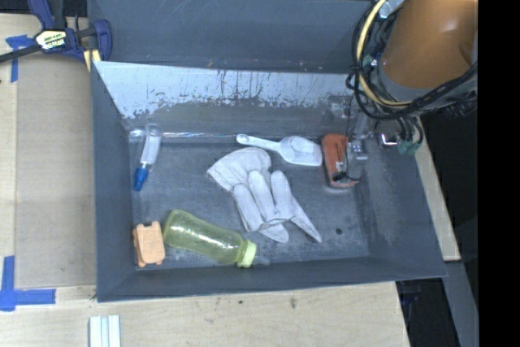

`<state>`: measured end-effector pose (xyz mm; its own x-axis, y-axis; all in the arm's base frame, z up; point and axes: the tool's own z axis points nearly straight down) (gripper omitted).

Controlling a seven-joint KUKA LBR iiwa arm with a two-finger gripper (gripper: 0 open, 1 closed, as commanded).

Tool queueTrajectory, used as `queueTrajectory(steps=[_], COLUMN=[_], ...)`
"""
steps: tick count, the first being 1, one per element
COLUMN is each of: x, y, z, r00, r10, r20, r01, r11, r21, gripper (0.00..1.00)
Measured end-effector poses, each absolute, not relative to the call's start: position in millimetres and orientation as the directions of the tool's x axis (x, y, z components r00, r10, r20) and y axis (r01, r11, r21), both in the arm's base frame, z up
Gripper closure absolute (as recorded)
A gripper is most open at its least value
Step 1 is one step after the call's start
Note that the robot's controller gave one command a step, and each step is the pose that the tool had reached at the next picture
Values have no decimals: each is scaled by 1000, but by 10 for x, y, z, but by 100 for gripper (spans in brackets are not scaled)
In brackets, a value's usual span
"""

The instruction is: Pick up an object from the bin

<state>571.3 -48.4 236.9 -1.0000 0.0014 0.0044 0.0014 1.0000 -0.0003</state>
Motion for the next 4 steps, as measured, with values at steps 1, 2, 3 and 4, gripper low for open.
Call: queueTrajectory(steps=[1, 2, 3, 4], x=[5724, 5800, 5710, 5771], y=[-482, -456, -257, -203], z=[2419, 2026, 1521, 1078], r00=[-1000, -1000, -1000, -1000], r10=[1, 10, 19, 30], r20=[-4, -13, -3, -5], r01=[1, 10, 19, 30], r11=[1000, 1000, 1000, 1000], r21=[0, -1, 0, 1], gripper=[0, 0, 0, 0])
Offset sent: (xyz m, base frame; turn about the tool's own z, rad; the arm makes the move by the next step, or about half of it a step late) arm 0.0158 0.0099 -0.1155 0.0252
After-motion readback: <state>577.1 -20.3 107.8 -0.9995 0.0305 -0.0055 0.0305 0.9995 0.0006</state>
